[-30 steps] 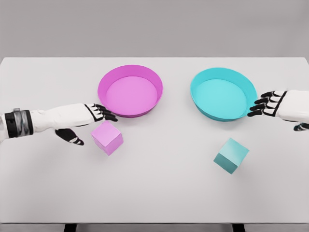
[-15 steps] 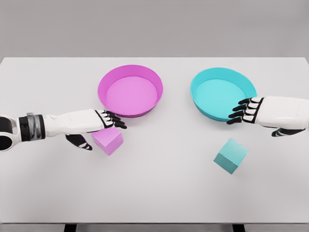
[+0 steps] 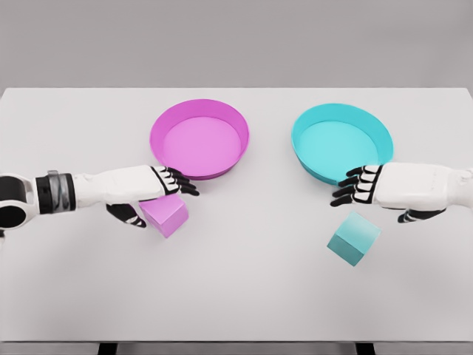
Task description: Place the blocks in the corresponding plates according to their colors
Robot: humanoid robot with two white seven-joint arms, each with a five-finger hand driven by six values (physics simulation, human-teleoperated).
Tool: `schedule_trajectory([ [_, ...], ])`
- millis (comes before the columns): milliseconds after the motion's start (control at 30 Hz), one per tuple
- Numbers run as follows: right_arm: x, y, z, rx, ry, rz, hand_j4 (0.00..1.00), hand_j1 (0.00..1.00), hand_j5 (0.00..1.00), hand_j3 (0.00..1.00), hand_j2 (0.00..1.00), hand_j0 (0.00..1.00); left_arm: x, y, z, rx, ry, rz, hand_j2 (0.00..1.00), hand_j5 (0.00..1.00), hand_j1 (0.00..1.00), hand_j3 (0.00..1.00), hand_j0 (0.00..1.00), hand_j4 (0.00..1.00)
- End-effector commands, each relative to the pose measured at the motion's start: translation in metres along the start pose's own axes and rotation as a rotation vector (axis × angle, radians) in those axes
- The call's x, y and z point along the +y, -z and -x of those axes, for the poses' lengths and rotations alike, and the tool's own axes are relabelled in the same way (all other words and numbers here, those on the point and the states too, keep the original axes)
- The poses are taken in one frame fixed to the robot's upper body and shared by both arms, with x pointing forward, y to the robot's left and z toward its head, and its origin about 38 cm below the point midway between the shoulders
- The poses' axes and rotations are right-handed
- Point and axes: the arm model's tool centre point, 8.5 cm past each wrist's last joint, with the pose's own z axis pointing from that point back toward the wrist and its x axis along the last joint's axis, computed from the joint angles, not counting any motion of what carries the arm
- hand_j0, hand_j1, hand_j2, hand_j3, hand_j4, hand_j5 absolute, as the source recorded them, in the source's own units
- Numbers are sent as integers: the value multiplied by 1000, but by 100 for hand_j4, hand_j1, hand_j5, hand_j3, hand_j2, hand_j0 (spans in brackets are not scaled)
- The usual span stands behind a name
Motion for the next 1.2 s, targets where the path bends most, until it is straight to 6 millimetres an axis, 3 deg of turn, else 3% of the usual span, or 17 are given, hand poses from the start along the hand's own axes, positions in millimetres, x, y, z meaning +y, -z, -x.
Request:
schedule_trajectory([
  [0, 0, 1, 0, -2, 5, 2, 100, 100, 100, 100, 100, 100, 1, 0, -1, -4, -4, -7, 100, 100, 100, 100, 100, 100],
  [333, 5, 17, -6, -47, 17, -11, 100, 100, 100, 100, 100, 100, -2, 7, -9, -30, 1, 5, 98, 98, 98, 98, 98, 98],
  [533, 14, 21, -8, -57, 35, -22, 100, 100, 100, 100, 100, 100, -1, 6, -9, -29, 3, 5, 86, 86, 86, 86, 86, 86],
  [633, 15, 21, -8, -56, 37, -26, 100, 100, 100, 100, 100, 100, -1, 6, -8, -28, 4, 7, 74, 74, 74, 74, 74, 74],
  [1033, 25, 33, -9, -77, 54, -41, 100, 100, 100, 100, 100, 100, 1, 4, -8, -26, 10, 9, 64, 64, 64, 64, 64, 64],
  [1167, 26, 39, -12, -94, 54, -42, 100, 100, 100, 100, 100, 100, 16, 7, -19, -62, 55, 1, 62, 62, 62, 62, 62, 62],
])
